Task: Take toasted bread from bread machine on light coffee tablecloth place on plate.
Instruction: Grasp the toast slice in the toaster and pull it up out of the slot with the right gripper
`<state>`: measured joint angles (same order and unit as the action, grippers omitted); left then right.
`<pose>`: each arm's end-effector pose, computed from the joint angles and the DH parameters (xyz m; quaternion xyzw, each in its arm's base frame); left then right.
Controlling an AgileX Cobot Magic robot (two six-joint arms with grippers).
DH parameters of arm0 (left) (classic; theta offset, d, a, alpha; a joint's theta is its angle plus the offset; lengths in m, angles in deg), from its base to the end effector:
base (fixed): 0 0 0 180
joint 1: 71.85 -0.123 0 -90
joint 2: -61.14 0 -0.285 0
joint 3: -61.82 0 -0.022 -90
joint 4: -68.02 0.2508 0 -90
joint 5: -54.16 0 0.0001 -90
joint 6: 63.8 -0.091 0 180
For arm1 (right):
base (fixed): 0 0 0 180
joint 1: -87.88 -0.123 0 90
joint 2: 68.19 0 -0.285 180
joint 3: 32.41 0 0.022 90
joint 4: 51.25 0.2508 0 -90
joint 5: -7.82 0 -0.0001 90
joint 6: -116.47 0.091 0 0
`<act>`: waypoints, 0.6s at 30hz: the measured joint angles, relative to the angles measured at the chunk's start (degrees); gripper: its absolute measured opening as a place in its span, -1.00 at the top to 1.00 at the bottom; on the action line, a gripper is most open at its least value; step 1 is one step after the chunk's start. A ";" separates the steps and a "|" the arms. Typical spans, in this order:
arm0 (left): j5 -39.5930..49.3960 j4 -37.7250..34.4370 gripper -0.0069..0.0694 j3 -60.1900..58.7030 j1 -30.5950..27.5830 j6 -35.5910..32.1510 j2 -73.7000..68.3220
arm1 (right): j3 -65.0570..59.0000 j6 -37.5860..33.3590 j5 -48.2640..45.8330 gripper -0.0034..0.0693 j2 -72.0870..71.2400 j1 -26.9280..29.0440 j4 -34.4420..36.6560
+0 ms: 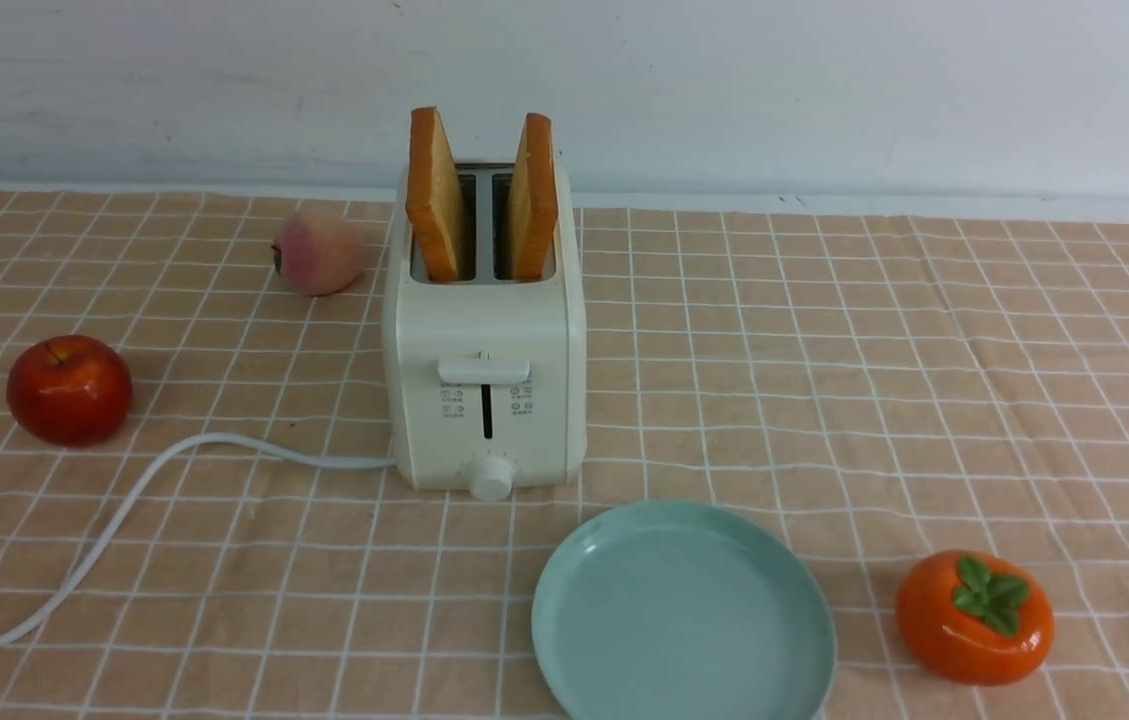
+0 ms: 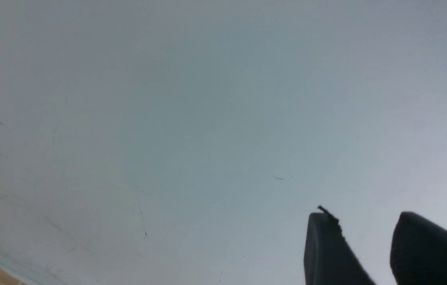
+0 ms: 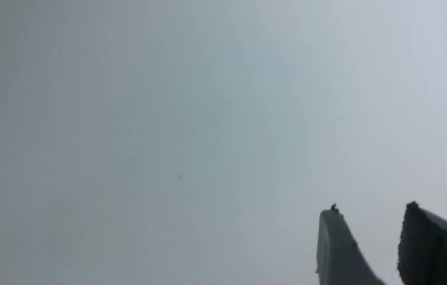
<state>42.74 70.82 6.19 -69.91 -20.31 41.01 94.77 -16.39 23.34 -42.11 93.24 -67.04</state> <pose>0.0521 -0.0026 0.3434 -0.1730 0.5036 -0.3104 0.7874 0.0678 0.0003 0.3580 0.1397 0.5113 0.2134 0.8207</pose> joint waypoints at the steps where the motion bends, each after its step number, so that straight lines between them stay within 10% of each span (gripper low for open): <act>1: 2.33 0.89 0.19 4.00 0.00 0.00 -2.38 | 4.67 0.20 -0.45 0.25 2.25 0.00 -2.51; 10: 34.29 9.30 0.19 30.05 0.00 0.12 -21.84 | 38.54 5.00 -27.87 0.25 23.80 0.00 -27.38; 18: 44.41 12.49 0.19 30.88 0.07 0.46 -29.90 | 43.27 2.54 -52.87 0.25 38.01 0.00 -12.93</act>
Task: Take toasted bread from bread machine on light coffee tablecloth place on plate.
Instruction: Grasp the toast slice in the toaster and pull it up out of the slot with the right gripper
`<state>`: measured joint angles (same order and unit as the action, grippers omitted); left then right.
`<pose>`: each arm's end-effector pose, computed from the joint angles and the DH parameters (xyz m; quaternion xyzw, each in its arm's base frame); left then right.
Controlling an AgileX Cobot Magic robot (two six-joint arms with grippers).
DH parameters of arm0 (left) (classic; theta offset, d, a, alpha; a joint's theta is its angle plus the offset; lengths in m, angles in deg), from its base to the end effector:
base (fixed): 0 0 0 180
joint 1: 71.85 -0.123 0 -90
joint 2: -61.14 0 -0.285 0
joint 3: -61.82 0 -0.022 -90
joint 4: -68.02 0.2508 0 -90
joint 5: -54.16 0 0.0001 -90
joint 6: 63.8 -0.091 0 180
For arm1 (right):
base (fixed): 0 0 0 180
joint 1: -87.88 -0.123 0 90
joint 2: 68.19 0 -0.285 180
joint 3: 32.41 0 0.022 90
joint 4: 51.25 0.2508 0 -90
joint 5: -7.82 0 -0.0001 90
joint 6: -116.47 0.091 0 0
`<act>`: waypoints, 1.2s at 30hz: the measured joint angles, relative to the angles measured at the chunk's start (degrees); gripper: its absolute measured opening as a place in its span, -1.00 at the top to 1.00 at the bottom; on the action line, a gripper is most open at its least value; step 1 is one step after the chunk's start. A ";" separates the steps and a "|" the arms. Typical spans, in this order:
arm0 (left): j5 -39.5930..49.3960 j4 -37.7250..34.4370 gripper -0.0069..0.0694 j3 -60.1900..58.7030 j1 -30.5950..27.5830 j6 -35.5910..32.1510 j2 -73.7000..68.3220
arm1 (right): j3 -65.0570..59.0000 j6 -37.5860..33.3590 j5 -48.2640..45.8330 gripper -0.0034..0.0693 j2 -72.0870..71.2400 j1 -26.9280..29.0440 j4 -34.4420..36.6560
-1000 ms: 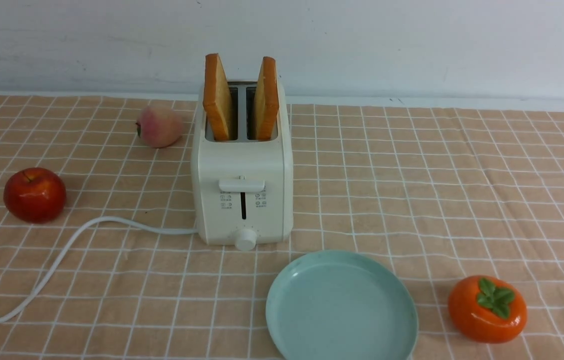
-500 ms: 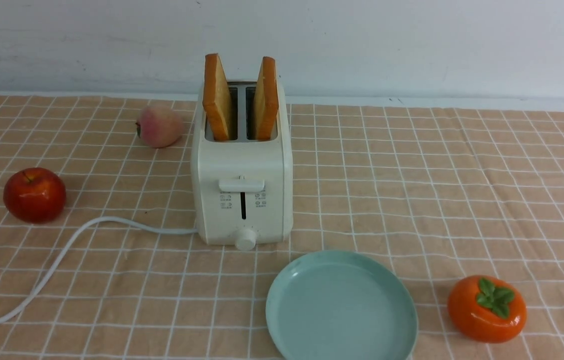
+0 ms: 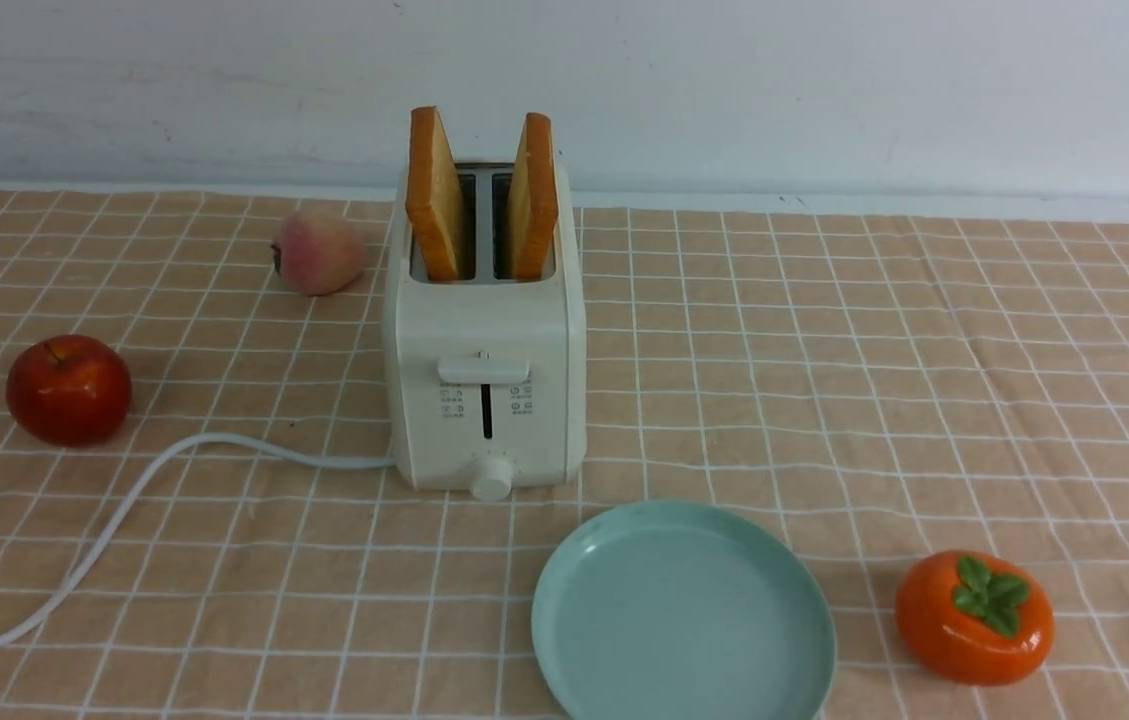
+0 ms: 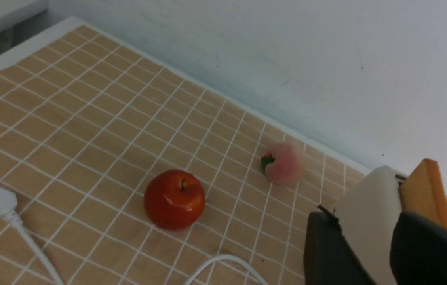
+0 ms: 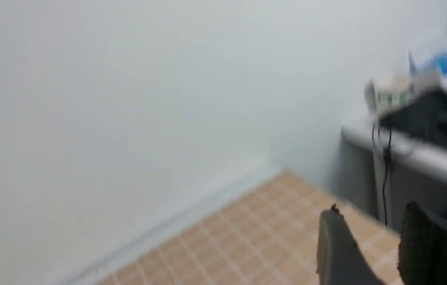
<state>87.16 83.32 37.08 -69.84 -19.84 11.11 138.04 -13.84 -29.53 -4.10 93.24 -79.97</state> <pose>0.1397 0.0082 0.4024 -0.2423 0.7646 -0.1136 0.5864 0.1896 -0.0445 0.4449 0.3004 0.7437 -0.0112 0.5971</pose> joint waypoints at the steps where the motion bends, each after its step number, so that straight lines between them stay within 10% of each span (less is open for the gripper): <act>1: 0.05 -0.13 0.19 0.00 0.25 0.55 -0.39 | 0.00 -2.87 -0.97 0.25 2.07 -0.19 5.48; 10: 6.97 -13.00 0.19 0.07 4.27 -2.36 -5.66 | 6.01 -51.54 -11.48 0.25 22.33 -9.20 59.92; 23: 25.16 -30.27 0.19 0.07 4.51 -21.05 -13.94 | 16.34 -88.57 -2.61 0.25 40.23 -21.49 92.39; 29: 25.58 -29.73 0.19 0.07 9.48 -21.83 -13.94 | 21.95 -90.26 -1.19 0.25 45.73 -26.47 88.85; 36: 22.31 -29.74 0.19 0.07 16.40 -22.01 -13.94 | 40.14 -62.33 -9.09 0.25 51.84 -30.07 60.89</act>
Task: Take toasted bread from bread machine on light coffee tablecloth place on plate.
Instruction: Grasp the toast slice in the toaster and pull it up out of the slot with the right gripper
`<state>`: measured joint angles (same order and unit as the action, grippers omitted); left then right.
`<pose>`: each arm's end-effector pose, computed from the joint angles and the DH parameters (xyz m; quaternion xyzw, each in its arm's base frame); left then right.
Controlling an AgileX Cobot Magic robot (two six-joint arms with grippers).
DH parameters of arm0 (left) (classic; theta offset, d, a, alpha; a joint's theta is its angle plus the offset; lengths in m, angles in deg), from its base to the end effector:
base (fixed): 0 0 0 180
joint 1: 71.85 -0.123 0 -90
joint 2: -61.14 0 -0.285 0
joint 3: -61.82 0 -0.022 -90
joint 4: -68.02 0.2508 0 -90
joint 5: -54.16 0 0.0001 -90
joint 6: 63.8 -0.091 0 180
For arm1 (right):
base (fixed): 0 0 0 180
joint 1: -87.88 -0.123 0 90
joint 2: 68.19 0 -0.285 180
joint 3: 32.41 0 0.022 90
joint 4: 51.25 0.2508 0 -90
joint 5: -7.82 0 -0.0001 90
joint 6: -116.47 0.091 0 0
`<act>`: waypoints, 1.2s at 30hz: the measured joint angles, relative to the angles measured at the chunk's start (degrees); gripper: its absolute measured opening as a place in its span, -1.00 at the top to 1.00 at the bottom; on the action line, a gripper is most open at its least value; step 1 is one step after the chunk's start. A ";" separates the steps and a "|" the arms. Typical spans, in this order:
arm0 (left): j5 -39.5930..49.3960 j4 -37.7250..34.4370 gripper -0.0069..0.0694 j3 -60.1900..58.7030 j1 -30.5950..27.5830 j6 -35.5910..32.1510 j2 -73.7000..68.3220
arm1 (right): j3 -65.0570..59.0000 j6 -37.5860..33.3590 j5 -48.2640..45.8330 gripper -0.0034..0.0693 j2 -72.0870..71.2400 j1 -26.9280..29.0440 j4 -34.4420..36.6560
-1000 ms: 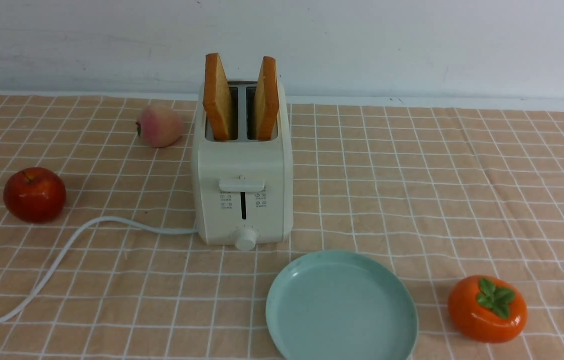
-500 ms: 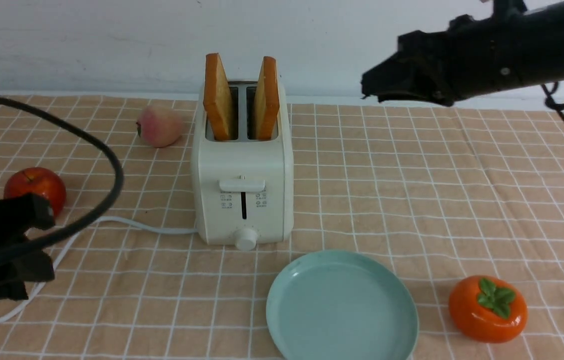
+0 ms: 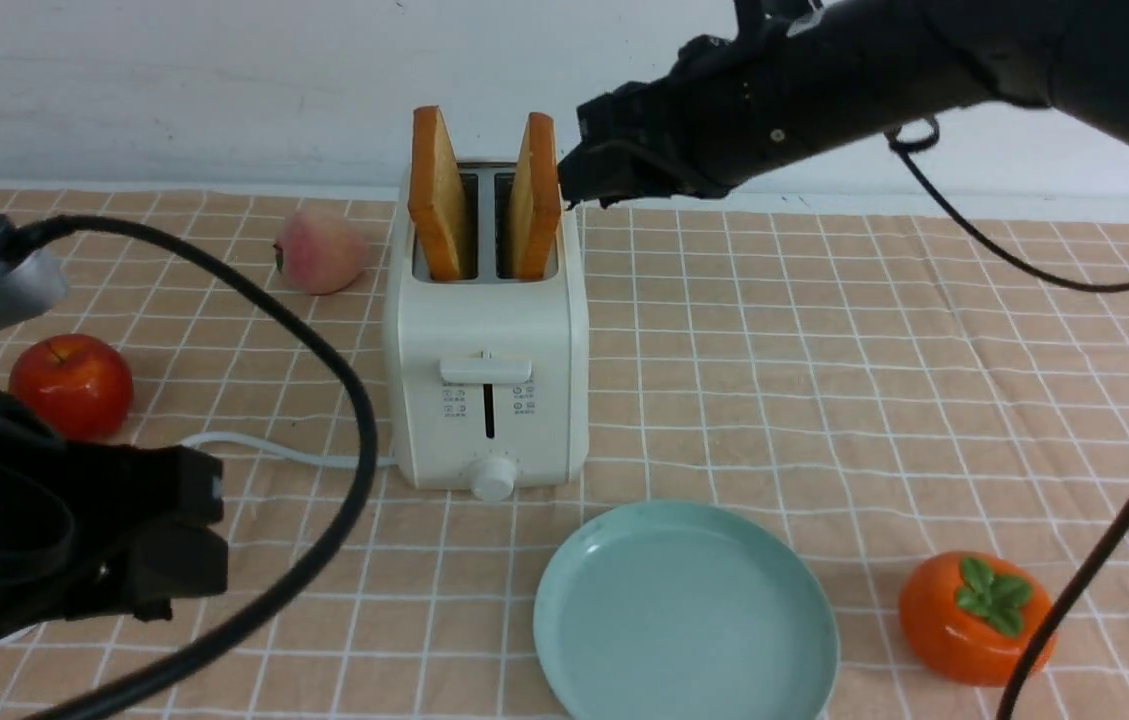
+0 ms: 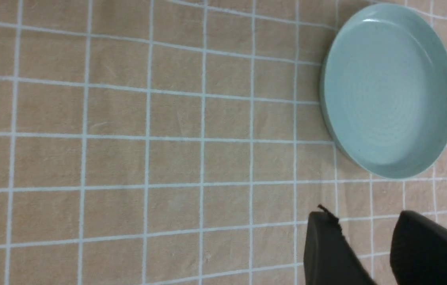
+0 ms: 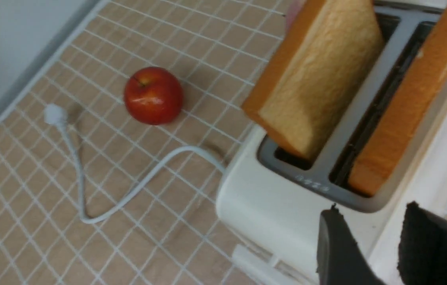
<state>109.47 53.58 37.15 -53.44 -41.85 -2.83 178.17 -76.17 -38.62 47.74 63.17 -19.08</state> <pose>0.1635 -0.0741 0.3358 -0.0652 0.9418 -0.2189 0.2466 0.3848 0.2158 0.3710 -0.1934 0.8604 0.3011 0.3628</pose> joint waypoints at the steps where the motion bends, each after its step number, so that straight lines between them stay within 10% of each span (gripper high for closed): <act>1: -0.61 0.00 0.19 0.00 0.29 0.00 0.00 | 3.13 4.73 -1.93 0.25 1.31 -0.45 -4.43; 8: -1.88 0.05 0.19 0.00 0.67 0.00 0.00 | 17.41 21.40 -7.01 0.11 9.58 -4.54 -19.21; 20: -1.69 1.27 0.19 0.00 0.67 0.00 0.00 | 19.43 20.70 1.91 -0.48 16.20 -5.91 -21.03; 26: -1.45 1.56 0.19 0.00 0.67 0.00 0.00 | 19.43 20.70 2.21 -0.21 17.92 -5.91 -21.08; 32: -1.24 1.56 0.19 0.00 0.67 0.00 0.00 | 21.91 20.64 0.81 0.61 16.91 -5.71 -21.40; 36: -1.05 1.56 0.19 0.00 0.67 0.00 0.00 | 24.97 20.64 0.29 0.65 11.53 -4.80 -21.47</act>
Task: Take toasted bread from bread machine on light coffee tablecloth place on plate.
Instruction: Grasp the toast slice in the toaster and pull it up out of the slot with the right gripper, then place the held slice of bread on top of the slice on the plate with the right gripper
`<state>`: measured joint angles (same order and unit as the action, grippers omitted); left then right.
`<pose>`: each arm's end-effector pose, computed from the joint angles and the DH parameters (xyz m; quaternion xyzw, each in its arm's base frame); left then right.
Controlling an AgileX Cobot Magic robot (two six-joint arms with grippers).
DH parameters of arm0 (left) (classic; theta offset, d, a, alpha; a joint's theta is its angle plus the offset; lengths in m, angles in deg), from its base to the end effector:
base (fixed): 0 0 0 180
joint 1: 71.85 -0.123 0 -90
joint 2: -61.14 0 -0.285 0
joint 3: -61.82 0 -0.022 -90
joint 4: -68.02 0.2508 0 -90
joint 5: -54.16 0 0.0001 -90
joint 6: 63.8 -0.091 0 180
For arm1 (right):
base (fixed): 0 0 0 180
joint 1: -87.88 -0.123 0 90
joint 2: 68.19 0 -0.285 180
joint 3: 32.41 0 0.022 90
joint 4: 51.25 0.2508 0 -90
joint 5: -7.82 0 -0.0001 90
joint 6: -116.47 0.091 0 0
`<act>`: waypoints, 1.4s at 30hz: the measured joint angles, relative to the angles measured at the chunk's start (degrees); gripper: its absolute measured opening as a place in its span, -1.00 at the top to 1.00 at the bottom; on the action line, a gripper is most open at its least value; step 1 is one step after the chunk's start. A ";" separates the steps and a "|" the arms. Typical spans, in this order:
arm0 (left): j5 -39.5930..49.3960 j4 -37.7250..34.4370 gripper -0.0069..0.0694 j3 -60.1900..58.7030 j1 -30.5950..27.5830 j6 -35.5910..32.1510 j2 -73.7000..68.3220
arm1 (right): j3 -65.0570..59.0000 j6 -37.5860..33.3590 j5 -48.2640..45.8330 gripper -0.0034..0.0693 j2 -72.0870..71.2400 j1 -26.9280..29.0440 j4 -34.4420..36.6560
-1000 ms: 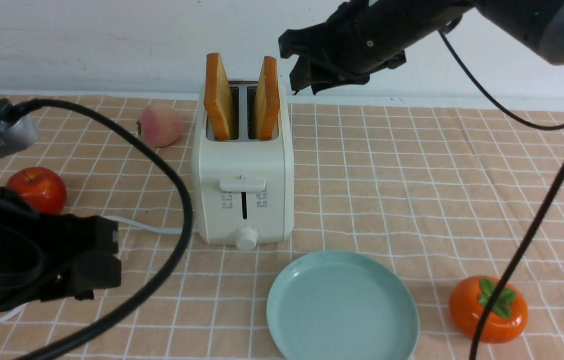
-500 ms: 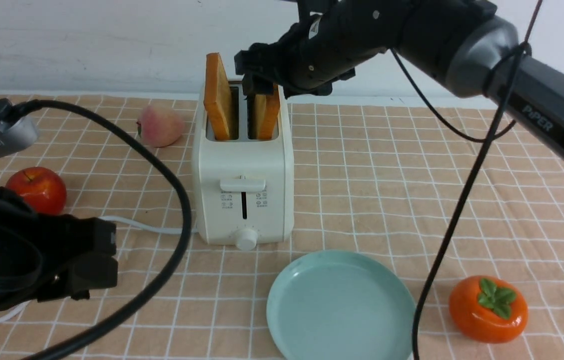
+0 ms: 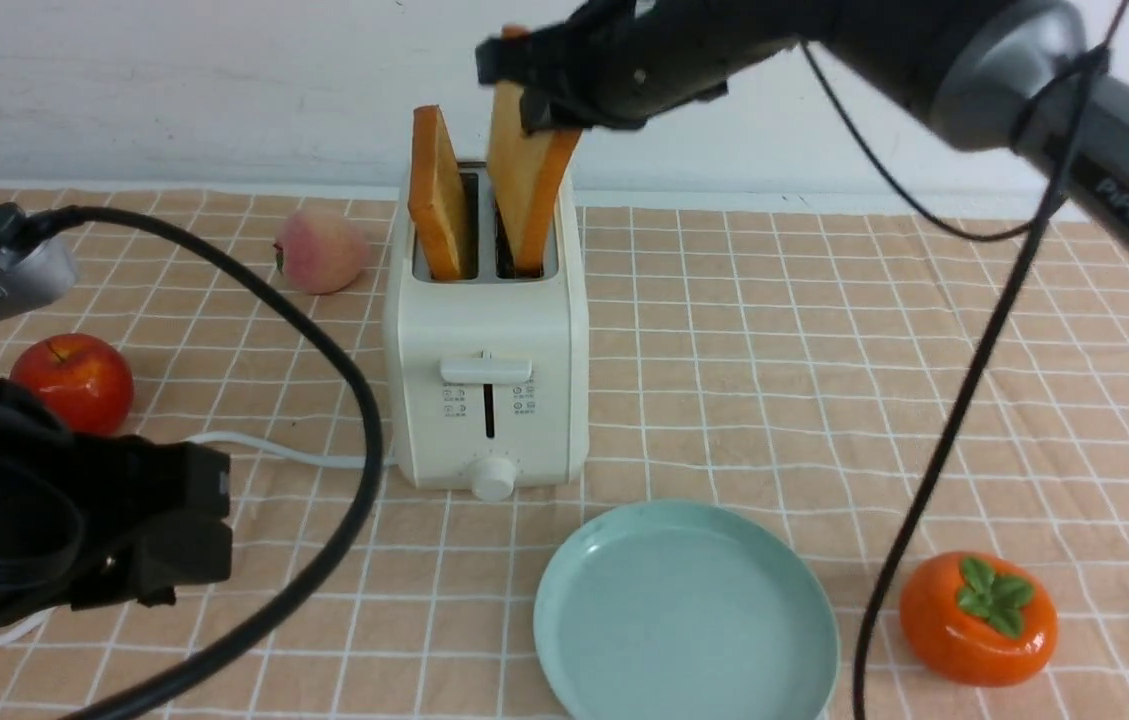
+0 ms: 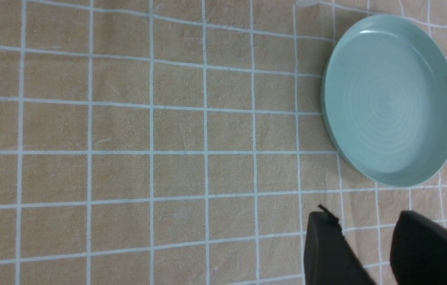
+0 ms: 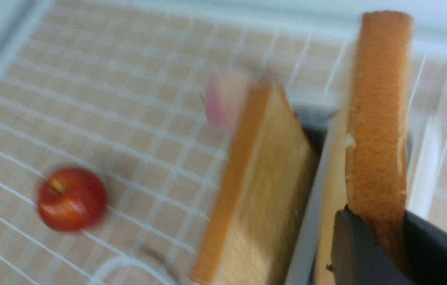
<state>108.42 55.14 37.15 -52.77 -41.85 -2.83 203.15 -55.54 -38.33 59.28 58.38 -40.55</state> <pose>0.1646 -0.0744 0.3363 -0.0567 0.9409 -0.2111 0.2585 0.4160 0.2494 0.4062 -0.1389 0.8426 0.2507 0.4560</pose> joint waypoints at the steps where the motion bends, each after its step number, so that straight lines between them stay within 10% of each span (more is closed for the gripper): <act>1: 0.00 0.00 0.19 0.00 0.00 0.00 0.00 | 0.42 -0.07 -0.01 0.65 -1.98 0.35 -0.13; 17: 0.06 0.00 0.19 0.00 0.00 0.00 0.00 | -9.76 0.45 -23.38 0.65 -19.98 6.98 -10.33; 34: 1.31 0.00 0.19 0.00 0.00 0.00 0.00 | -52.98 -18.68 -13.56 0.65 -19.58 6.90 30.86; 42: 1.31 0.00 0.19 0.00 0.00 0.00 0.00 | -60.59 -21.38 -5.55 0.47 -19.58 6.90 33.44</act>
<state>109.73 55.14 37.15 -52.77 -41.85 -2.83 142.56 -76.92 -43.88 39.70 65.28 -7.11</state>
